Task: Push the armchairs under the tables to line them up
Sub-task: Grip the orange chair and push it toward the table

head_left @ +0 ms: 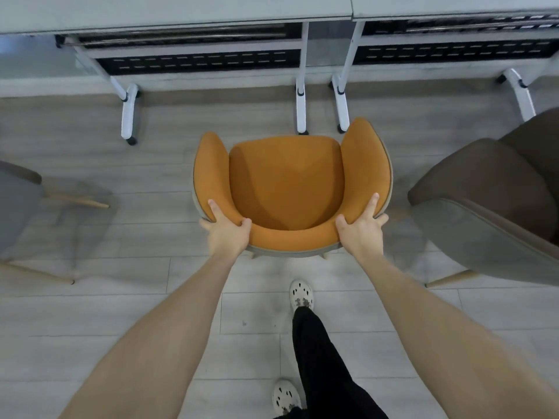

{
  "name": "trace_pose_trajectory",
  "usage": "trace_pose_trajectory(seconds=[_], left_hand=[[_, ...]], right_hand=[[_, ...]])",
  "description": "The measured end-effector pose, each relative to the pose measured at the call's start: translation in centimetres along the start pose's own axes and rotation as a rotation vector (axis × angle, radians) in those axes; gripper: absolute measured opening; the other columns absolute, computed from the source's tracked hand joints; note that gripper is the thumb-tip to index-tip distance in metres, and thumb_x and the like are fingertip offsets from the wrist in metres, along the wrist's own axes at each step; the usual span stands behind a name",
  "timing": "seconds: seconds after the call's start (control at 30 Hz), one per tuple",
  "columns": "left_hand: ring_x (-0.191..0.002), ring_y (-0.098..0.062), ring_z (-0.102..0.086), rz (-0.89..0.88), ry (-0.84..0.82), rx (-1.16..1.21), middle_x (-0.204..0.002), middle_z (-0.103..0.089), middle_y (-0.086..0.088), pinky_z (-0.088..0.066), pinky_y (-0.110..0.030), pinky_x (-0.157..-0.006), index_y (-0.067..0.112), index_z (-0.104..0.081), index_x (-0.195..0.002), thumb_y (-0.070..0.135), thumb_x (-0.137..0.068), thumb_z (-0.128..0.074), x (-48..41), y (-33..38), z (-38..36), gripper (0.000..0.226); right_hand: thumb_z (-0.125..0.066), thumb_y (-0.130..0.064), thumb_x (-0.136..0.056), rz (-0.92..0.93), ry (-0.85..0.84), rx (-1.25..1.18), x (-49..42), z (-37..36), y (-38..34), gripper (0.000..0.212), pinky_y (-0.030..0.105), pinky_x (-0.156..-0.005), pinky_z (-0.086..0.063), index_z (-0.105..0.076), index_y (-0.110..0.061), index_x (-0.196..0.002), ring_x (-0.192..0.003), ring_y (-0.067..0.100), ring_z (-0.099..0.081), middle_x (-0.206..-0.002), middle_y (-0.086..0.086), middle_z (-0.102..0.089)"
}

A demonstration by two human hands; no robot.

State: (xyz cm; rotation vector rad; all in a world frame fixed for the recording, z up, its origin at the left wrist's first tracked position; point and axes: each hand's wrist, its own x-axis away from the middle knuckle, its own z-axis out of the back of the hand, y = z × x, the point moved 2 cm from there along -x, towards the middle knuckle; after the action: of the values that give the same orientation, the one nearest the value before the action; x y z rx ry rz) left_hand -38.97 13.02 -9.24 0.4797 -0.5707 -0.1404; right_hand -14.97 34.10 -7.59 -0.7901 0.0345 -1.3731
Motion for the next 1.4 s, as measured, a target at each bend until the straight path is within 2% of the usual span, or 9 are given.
trace_pose_trajectory(seconds=[0.17, 0.33, 0.47, 0.57, 0.73, 1.0, 1.13, 1.3, 1.4], left_hand=[[-0.088, -0.040, -0.054, 0.019, 0.007, -0.024, -0.168, -0.011, -0.025, -0.051, -0.043, -0.083, 0.032, 0.012, -0.171, 0.051, -0.096, -0.063, -6.9, 6.8, 0.3, 0.108], [-0.093, -0.043, -0.056, 0.009, -0.024, -0.022, -0.167, -0.008, -0.028, -0.049, -0.042, -0.085, 0.030, 0.015, -0.171, 0.051, -0.097, -0.061, -13.8, 13.2, 0.8, 0.108], [-0.098, -0.047, -0.064, 0.001, -0.044, -0.032, -0.169, -0.002, -0.030, -0.055, -0.047, -0.093, 0.030, 0.018, -0.170, 0.052, -0.097, -0.060, -18.5, 17.3, 1.3, 0.109], [-0.081, -0.037, -0.059, -0.008, -0.062, -0.043, -0.171, 0.000, -0.029, -0.049, -0.041, -0.084, 0.030, 0.019, -0.170, 0.051, -0.100, -0.060, -21.2, 19.9, 1.8, 0.108], [-0.093, -0.041, -0.061, -0.003, -0.070, -0.039, -0.173, 0.002, -0.028, -0.049, -0.041, -0.082, 0.032, 0.019, -0.170, 0.050, -0.100, -0.060, -26.1, 23.7, 2.4, 0.107], [-0.095, -0.042, -0.067, -0.023, -0.122, -0.052, -0.172, 0.003, -0.026, -0.059, -0.047, -0.096, 0.033, 0.022, -0.168, 0.054, -0.098, -0.060, -33.2, 29.0, 3.2, 0.110], [-0.096, -0.042, -0.068, -0.024, -0.115, -0.031, -0.172, 0.001, -0.024, -0.057, -0.041, -0.085, 0.035, 0.022, -0.168, 0.053, -0.098, -0.059, -33.2, 30.0, 2.9, 0.109], [-0.093, -0.041, -0.071, 0.007, -0.149, -0.036, -0.173, 0.004, -0.025, -0.061, -0.043, -0.084, 0.036, 0.024, -0.167, 0.058, -0.098, -0.059, -33.1, 29.9, 3.1, 0.110], [-0.121, -0.048, -0.065, -0.004, -0.190, -0.079, -0.176, 0.006, -0.022, -0.057, -0.050, -0.105, 0.039, 0.025, -0.167, 0.070, -0.097, -0.058, -32.7, 30.0, 3.8, 0.112]], right_hand=[[-0.057, -0.055, -0.092, -0.015, -0.002, 0.010, -8.0, 1.0, -5.4, 0.107, 0.046, -0.085, -0.055, 0.015, -0.033, -0.169, -0.089, 0.040, -0.058, -0.149, 0.020, -0.026], [-0.057, -0.055, -0.096, -0.009, -0.005, 0.020, -15.4, 2.2, -10.9, 0.106, 0.039, -0.079, -0.045, 0.015, -0.030, -0.170, -0.090, 0.035, -0.051, -0.149, 0.019, -0.027], [-0.057, -0.056, -0.096, -0.018, -0.013, 0.009, -20.2, 2.9, -14.2, 0.106, 0.039, -0.076, -0.047, 0.016, -0.031, -0.169, -0.075, 0.021, -0.047, -0.147, 0.017, -0.028], [-0.057, -0.055, -0.097, -0.021, -0.015, -0.009, -23.1, 3.0, -16.4, 0.106, 0.036, -0.071, -0.050, 0.017, -0.032, -0.169, -0.076, 0.021, -0.052, -0.145, 0.016, -0.028], [-0.058, -0.054, -0.098, -0.038, 0.002, -0.008, -27.5, 2.7, -19.8, 0.105, 0.036, -0.072, -0.052, 0.016, -0.032, -0.169, -0.073, 0.016, -0.048, -0.151, 0.017, -0.027], [-0.057, -0.059, -0.097, -0.079, 0.002, -0.019, -33.9, 2.7, -24.8, 0.105, 0.037, -0.074, -0.053, 0.017, -0.036, -0.168, -0.088, 0.027, -0.057, -0.162, 0.018, -0.020], [-0.058, -0.058, -0.099, -0.100, -0.014, 0.006, -34.9, 3.1, -25.4, 0.104, 0.038, -0.080, -0.050, 0.017, -0.037, -0.168, -0.107, 0.036, -0.056, -0.169, 0.020, -0.012], [-0.058, -0.061, -0.098, -0.115, -0.036, 0.002, -34.8, 3.4, -25.5, 0.105, 0.041, -0.083, -0.058, 0.018, -0.039, -0.167, -0.109, 0.036, -0.058, -0.170, 0.019, -0.010], [-0.057, -0.061, -0.097, -0.106, -0.053, 0.018, -34.7, 3.7, -25.6, 0.106, 0.042, -0.084, -0.060, 0.018, -0.037, -0.167, -0.109, 0.038, -0.061, -0.167, 0.020, -0.013]])
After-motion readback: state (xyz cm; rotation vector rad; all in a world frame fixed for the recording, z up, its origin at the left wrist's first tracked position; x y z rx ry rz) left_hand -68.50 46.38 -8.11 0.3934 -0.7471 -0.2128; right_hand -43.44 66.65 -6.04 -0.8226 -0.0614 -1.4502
